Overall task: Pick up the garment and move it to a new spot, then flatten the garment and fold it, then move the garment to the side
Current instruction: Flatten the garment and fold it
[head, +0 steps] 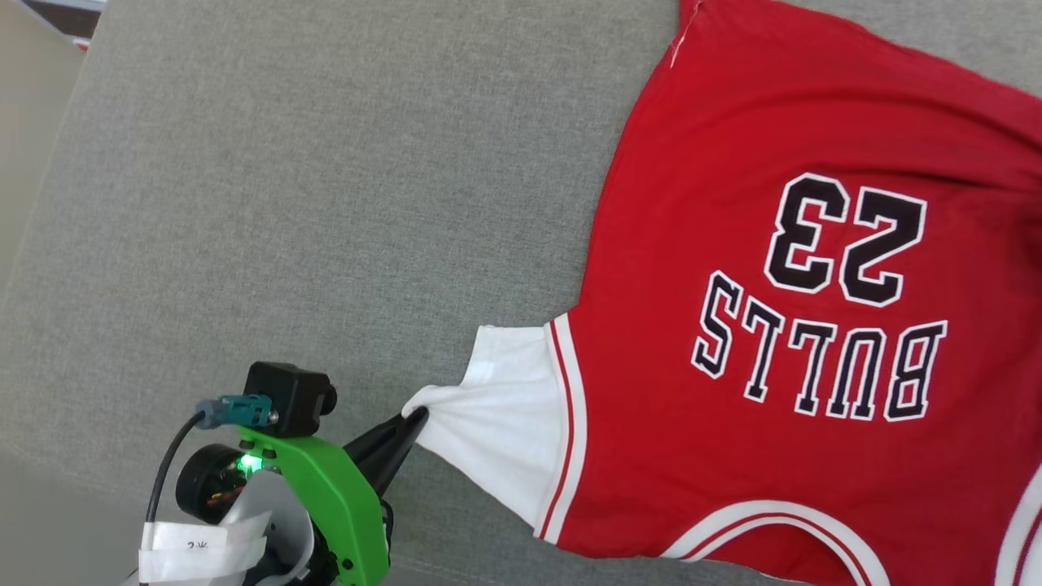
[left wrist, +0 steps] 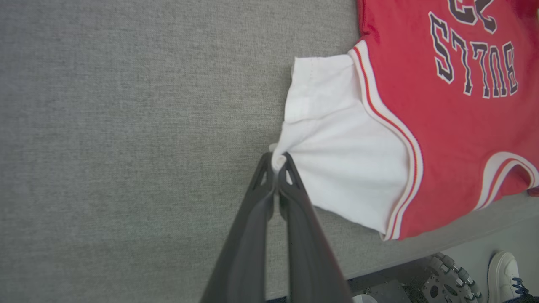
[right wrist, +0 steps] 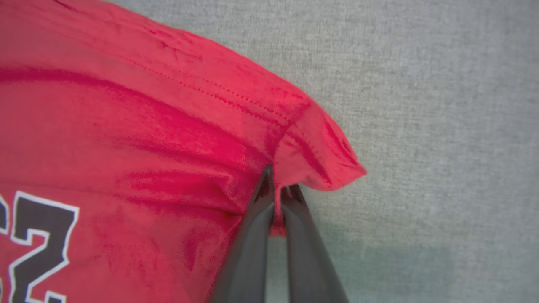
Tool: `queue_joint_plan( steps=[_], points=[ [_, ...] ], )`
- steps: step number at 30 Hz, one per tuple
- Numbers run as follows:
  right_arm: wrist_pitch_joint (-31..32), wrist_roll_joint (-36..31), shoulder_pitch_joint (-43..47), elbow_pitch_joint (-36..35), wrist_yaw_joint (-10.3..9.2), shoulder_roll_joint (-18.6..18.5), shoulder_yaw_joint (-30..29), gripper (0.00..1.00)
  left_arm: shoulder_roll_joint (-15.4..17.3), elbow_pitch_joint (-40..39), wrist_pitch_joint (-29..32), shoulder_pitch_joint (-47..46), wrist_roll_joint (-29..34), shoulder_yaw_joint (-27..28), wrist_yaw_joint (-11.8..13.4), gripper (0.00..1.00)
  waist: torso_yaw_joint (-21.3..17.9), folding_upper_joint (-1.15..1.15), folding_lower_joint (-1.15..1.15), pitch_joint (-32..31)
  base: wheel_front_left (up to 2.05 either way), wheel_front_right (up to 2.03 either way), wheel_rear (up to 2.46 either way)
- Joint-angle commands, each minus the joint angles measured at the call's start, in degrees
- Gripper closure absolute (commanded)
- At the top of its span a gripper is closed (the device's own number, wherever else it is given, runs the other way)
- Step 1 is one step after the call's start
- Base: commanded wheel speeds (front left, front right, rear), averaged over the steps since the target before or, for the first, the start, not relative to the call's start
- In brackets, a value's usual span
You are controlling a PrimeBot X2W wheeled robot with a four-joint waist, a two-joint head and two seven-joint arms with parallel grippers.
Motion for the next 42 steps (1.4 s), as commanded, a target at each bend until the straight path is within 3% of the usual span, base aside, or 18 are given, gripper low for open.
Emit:
queue_joint_plan(
  steps=[1, 11, 15, 19, 27, 33, 39, 40, 41, 42],
  points=[
    [-0.82, 1.10, 3.35, 0.07, -0.04, 0.40, -0.08, 1.00, -0.18, 0.67, -0.07, -0.23, -0.41, 0.12, 0.38, 1.00, -4.39, 0.00, 0.00, -5.63, 0.00, 0.00, 0.00],
    [-4.17, 7.40, 19.16, -5.61, -0.04, 0.90, 0.39, 1.00, -0.87, 3.56, -1.50, 2.97, -1.87, 0.39, 1.62, 1.00, -10.52, 0.00, 0.00, -15.05, 0.00, 0.00, 0.00],
    [-5.46, 6.26, 26.01, -8.32, -0.04, 0.51, 0.67, 1.00, -1.08, 4.45, -3.04, 4.67, -2.68, 1.52, 2.68, 1.00, -12.45, 0.00, 0.00, -18.25, 0.00, 0.00, 0.00],
    [-6.84, 7.62, 36.38, -14.56, -0.04, 4.20, -3.83, 1.00, -1.74, 5.02, -4.12, 6.87, -3.36, 1.42, 3.33, 1.00, -14.29, 0.00, 0.00, -22.30, 0.00, 0.00, 0.00],
    [-7.18, 7.64, 48.25, -24.85, -0.04, 10.18, -10.30, 1.00, -3.84, 6.18, -6.35, 8.25, -2.72, 0.75, 4.41, 1.00, -14.47, 0.00, 0.00, -23.57, 0.00, 0.00, 0.00],
    [-6.79, 7.02, 51.74, -27.54, -0.04, 14.27, -11.62, 1.00, -5.57, 7.25, -6.85, 8.20, -2.79, -0.26, 4.02, 1.00, -14.70, 0.00, 0.00, -23.40, 0.00, 0.00, 0.00],
    [-6.03, 6.44, 52.54, -27.79, -0.04, 15.66, -12.28, 1.00, -5.52, 7.60, -6.66, 7.48, -2.99, -0.21, 3.43, 1.00, -14.58, 0.00, 0.00, -23.28, 0.00, 0.00, 0.00],
    [-6.02, 6.35, 52.44, -28.10, -0.04, 15.66, -12.27, 0.84, -5.42, 7.60, -6.64, 7.40, -3.01, -0.14, 3.39, 1.00, -14.54, 0.00, 0.00, -23.27, 0.00, 0.00, 0.00],
    [-6.03, 6.28, 52.26, -28.56, -0.04, 15.56, -12.23, 0.05, -5.27, 7.61, -6.66, 7.31, -2.94, -0.05, 3.41, 1.00, -14.48, 0.00, 0.00, -23.26, 0.00, 0.00, 0.00],
    [-5.92, 6.24, 52.08, -28.95, -0.04, 15.42, -12.19, 0.00, -5.18, 7.60, -6.66, 7.26, -2.90, -0.01, 3.41, 1.00, -14.42, 0.00, 0.00, -23.23, 0.00, 0.00, 0.00]
  ],
)
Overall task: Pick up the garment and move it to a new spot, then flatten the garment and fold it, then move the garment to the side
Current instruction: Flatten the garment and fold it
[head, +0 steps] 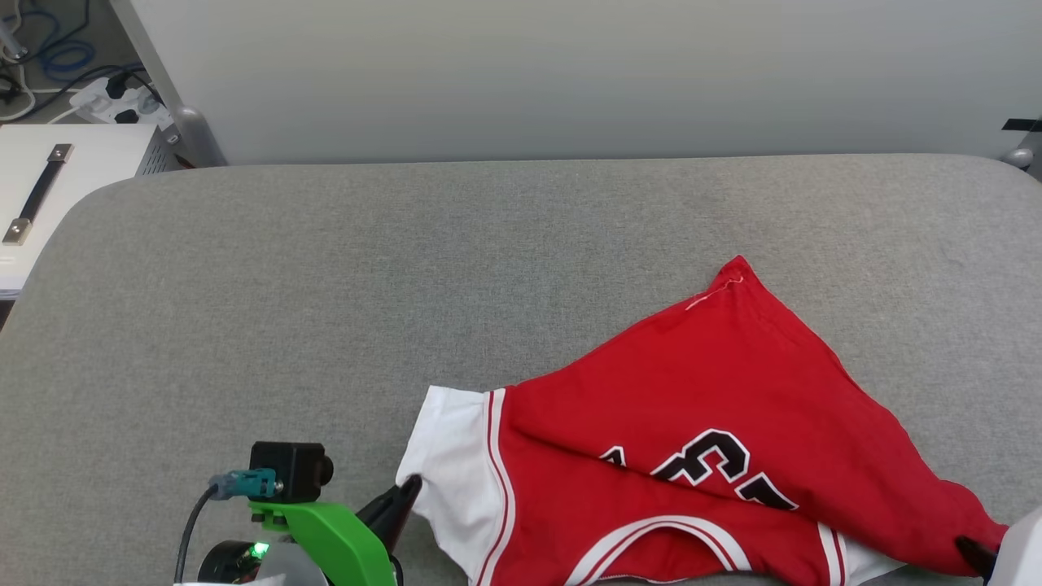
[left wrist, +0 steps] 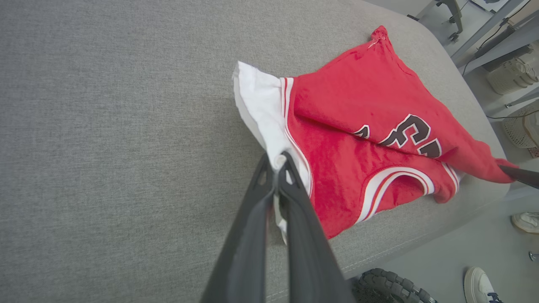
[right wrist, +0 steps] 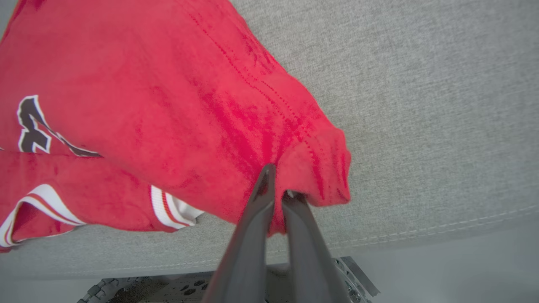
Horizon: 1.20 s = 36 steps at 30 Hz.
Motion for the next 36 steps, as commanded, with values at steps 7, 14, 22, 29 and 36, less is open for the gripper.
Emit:
queue_joint_plan(
  steps=[7, 14, 22, 29, 36],
  points=[
    [4.60, 1.16, -2.57, -6.66, -0.04, -3.17, 1.69, 0.00, 0.38, -1.24, 0.29, -1.54, 0.72, 0.04, -0.11, 1.00, 1.49, 0.00, 0.01, 1.10, 0.00, 0.00, 0.00],
    [10.79, 2.73, -9.35, -13.36, -0.04, -5.79, 1.91, 0.00, 0.38, -2.45, 0.63, -3.37, 1.74, -0.32, -0.36, 1.00, 5.34, 0.00, 0.01, 3.62, 0.00, 0.00, 0.00],
    [16.01, 1.90, -19.87, -11.03, -0.04, -8.62, 7.05, 0.00, 0.24, -4.06, 1.10, -5.78, 3.08, -0.88, -0.78, 1.00, 10.44, 0.00, 0.01, 8.57, 0.00, 0.00, 0.00],
    [17.55, 0.36, -29.38, -3.94, -0.04, -10.52, 10.49, 0.00, -0.69, -4.66, 1.09, -7.90, 3.86, -1.36, -1.31, 1.00, 14.33, 0.00, 0.01, 13.50, 0.00, 0.00, 0.00],
    [17.00, -3.19, -36.15, 4.72, -0.04, -12.20, 11.50, 0.00, -2.77, -4.31, 0.60, -9.76, 3.43, -1.77, -2.45, 1.00, 17.56, 0.00, 0.01, 17.11, 0.00, 0.00, 0.00]
  ],
)
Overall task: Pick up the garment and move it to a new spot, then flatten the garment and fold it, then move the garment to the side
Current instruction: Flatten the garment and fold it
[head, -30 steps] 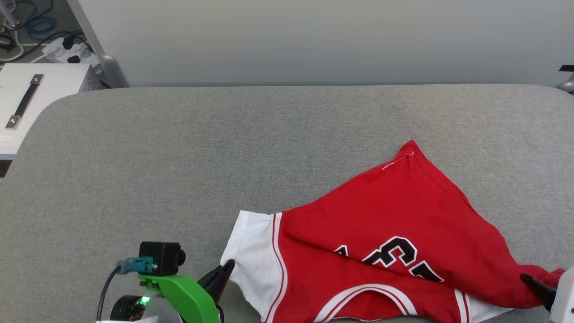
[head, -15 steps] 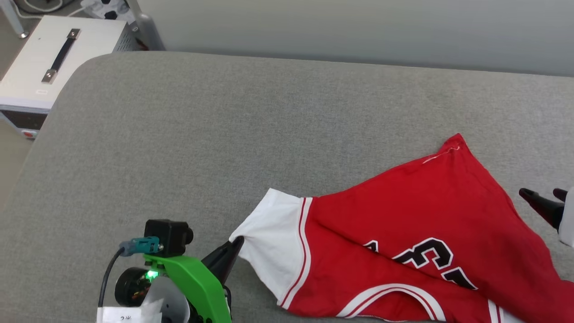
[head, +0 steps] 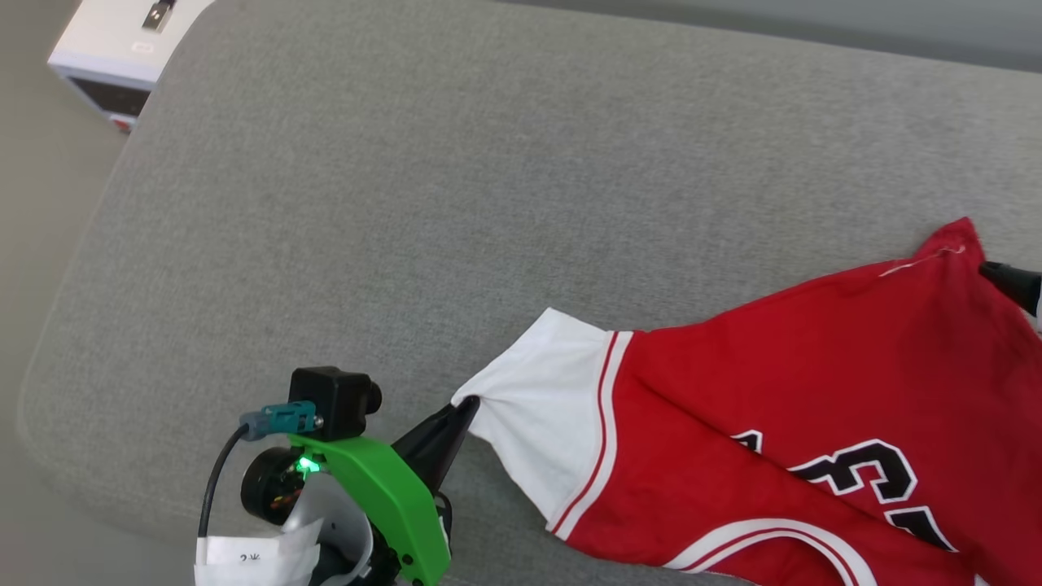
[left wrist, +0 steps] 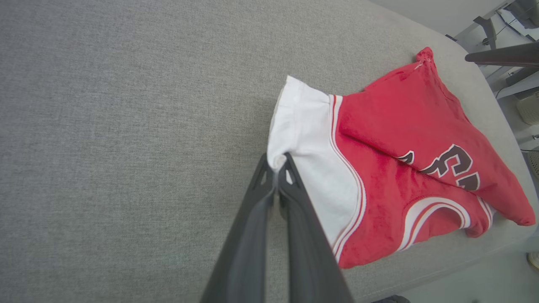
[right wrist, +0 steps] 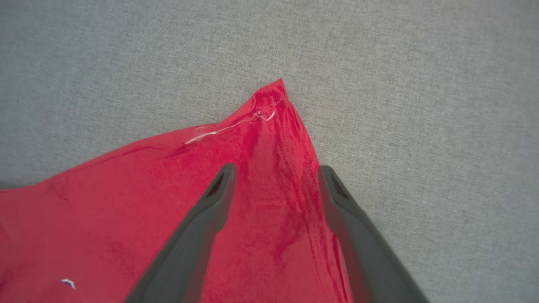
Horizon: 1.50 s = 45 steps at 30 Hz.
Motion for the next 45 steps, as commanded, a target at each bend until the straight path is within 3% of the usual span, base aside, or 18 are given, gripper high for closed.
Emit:
queue_joint_plan(
  steps=[1, 11, 22, 23, 24, 38, 45],
  points=[
    [-0.51, -0.63, -1.35, 1.08, -0.04, -0.39, 0.24, 0.00, -0.55, 0.13, -0.44, -1.48, -0.01, 0.14, -0.50, 1.00, 3.29, 0.00, 0.00, 3.31, 0.00, 0.00, 0.00],
    [-2.53, -2.88, -5.08, 9.19, -0.04, -2.84, 1.19, 0.00, -2.27, 1.79, -0.94, -3.45, 0.27, -0.65, -1.67, 1.00, 6.16, 0.00, 0.00, 6.38, 0.00, 0.00, 0.00],
    [-1.54, -0.45, -3.72, 13.10, -0.04, -3.53, 5.48, 0.00, -2.97, 3.23, -1.53, -3.96, 0.12, -0.88, -2.25, 1.00, 7.18, 0.00, 0.00, 6.61, 0.00, 0.00, 0.00],
    [-0.90, -0.07, -3.41, 13.28, -0.04, -3.79, 6.08, 0.66, -3.00, 3.33, -1.51, -3.99, 0.08, -0.92, -2.27, 1.00, 7.24, 0.00, 0.00, 6.56, 0.00, 0.00, 0.00],
    [-0.77, 0.16, -3.24, 13.25, -0.04, -4.15, 6.51, 1.00, -3.02, 3.40, -1.47, -4.02, 0.07, -0.96, -2.29, 1.00, 7.29, 0.00, 0.00, 6.51, 0.00, 0.00, 0.00],
    [-12.34, 3.62, -4.05, 14.23, -0.04, -3.69, 5.47, 1.00, -2.39, 4.14, -1.92, -3.50, 0.01, -0.67, -1.95, 1.00, 5.39, 0.00, 0.00, 1.60, 0.00, 0.00, 0.00],
    [-19.92, 6.66, -3.61, 14.51, -0.04, -3.59, 4.69, 1.00, -1.13, 3.44, -2.43, -3.23, 0.12, 0.94, -0.32, 1.00, 0.90, 0.00, 0.00, -5.59, 0.00, 0.00, 0.00]
  ],
)
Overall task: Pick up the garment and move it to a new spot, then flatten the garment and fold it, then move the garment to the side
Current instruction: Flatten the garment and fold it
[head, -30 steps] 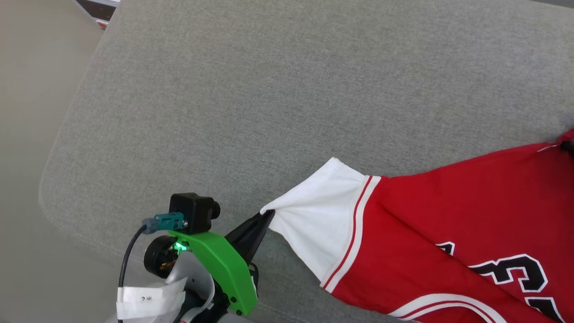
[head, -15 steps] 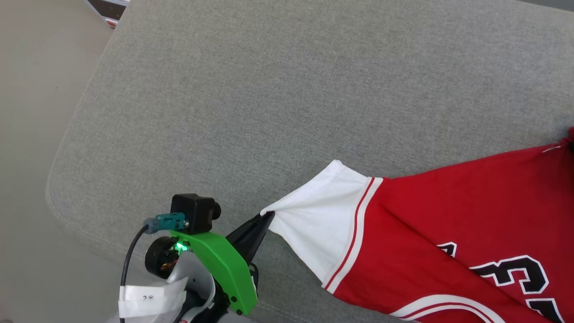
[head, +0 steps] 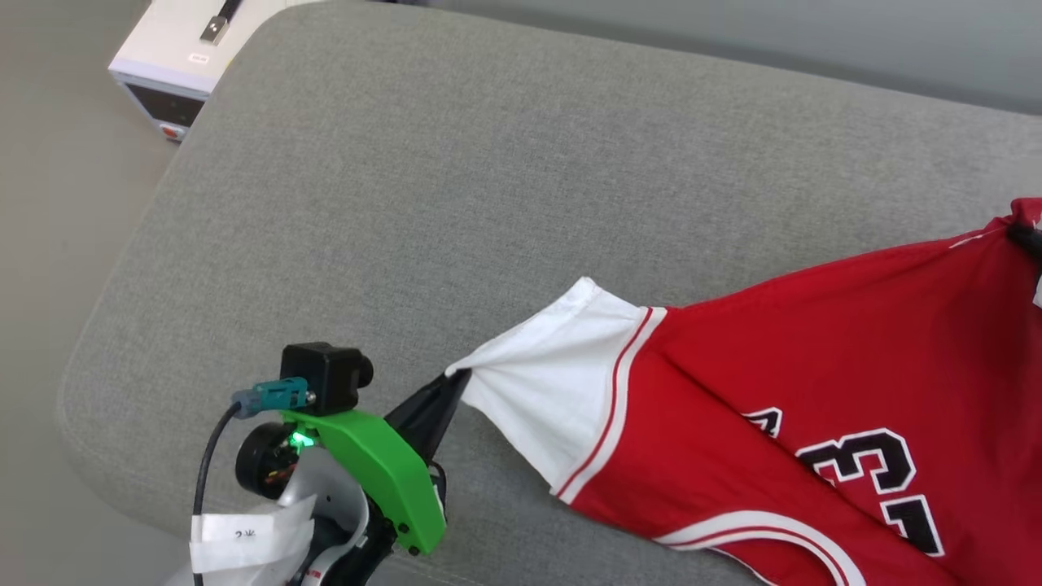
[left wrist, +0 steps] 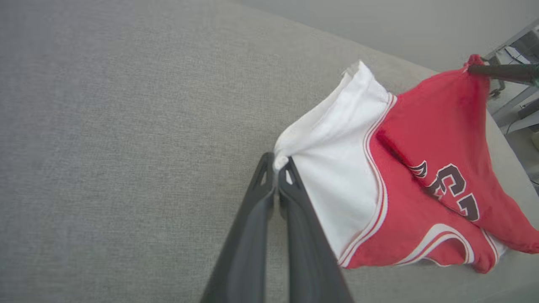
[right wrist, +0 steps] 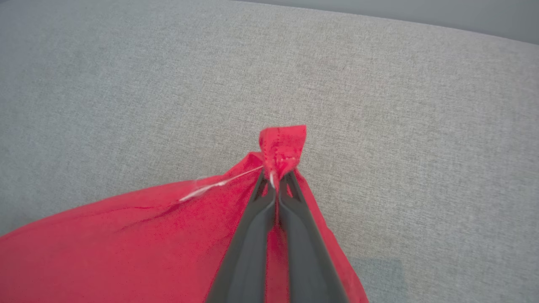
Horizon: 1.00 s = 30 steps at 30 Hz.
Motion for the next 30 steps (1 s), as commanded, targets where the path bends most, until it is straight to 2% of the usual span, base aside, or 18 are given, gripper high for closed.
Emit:
queue_joint_plan(
  steps=[1, 6, 7, 12, 20, 30],
  points=[
    [-0.69, 0.88, 0.81, -0.49, 0.01, -0.23, -0.23, 1.00, 0.54, -0.44, -0.51, -0.54, 0.37, 0.97, 1.10, 1.00, -3.01, 0.00, 0.00, -3.43, 0.00, 0.00, 0.00],
    [-1.75, 2.73, 2.23, -2.95, 0.01, -1.27, -0.85, 1.00, 1.53, -2.84, -1.66, -2.02, 1.29, 3.52, 2.91, 1.00, -5.50, 0.00, 0.00, -7.42, 0.00, 0.00, 0.00],
    [-2.71, 3.63, 2.61, -4.81, 0.01, -0.99, -1.95, 1.00, 1.95, -3.59, -1.99, -2.99, 1.29, 4.96, 3.56, 1.00, -7.14, 0.00, 0.00, -9.55, 0.00, 0.00, 0.00],
    [-3.29, 4.10, 2.96, -8.94, 0.01, -0.27, -3.11, 1.00, 1.67, -4.37, -3.15, -6.63, 1.91, 7.74, 4.87, 1.00, -9.95, 0.00, 0.00, -12.64, 0.00, 0.00, 0.00],
    [-3.14, 4.61, 2.87, -16.18, 0.01, 1.07, -3.60, 1.00, 2.13, -4.31, -4.87, -13.05, 3.40, 12.14, 6.44, 1.00, -13.85, 0.00, 0.00, -15.64, 0.00, 0.00, 0.00],
    [-4.24, 4.56, 2.56, -22.80, 0.01, 2.95, -4.06, 1.00, 4.80, -4.29, -4.77, -21.05, 7.21, 14.63, 7.35, 1.00, -16.52, 0.00, 0.00, -17.80, 0.00, 0.00, 0.00]
  ],
)
